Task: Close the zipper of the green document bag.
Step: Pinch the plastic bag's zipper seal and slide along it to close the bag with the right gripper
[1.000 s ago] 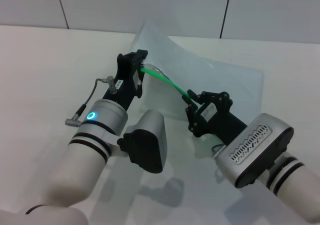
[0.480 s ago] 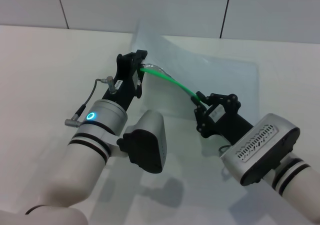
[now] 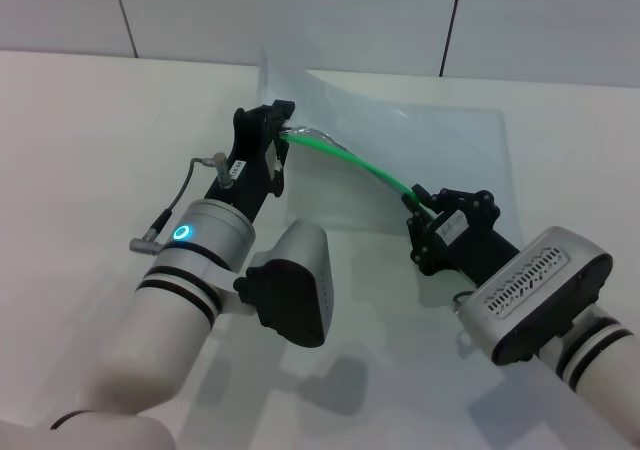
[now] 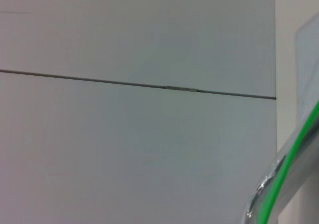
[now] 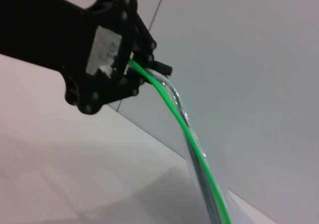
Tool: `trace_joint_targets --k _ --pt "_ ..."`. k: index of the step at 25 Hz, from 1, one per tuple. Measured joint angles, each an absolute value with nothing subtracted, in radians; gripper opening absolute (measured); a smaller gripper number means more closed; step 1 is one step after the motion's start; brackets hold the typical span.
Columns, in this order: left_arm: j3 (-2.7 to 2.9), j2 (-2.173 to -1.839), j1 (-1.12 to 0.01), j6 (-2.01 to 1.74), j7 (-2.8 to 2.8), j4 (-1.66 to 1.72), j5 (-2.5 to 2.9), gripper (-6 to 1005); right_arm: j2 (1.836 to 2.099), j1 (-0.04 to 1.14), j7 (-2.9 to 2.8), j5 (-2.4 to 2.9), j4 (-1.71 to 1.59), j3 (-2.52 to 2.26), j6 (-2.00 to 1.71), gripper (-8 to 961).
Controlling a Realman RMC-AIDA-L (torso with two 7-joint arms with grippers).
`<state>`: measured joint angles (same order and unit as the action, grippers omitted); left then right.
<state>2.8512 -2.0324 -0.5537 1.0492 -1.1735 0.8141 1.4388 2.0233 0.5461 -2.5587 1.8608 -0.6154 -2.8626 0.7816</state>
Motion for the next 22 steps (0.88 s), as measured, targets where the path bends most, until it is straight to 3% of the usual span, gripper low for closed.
trace_joint_targets --k 22 --pt "2.85 -2.032 -0.553 1.044 -1.173 0.813 1.436 146 2.023 0.523 -2.595 1.825 -0.537 -2.858 0.754 79"
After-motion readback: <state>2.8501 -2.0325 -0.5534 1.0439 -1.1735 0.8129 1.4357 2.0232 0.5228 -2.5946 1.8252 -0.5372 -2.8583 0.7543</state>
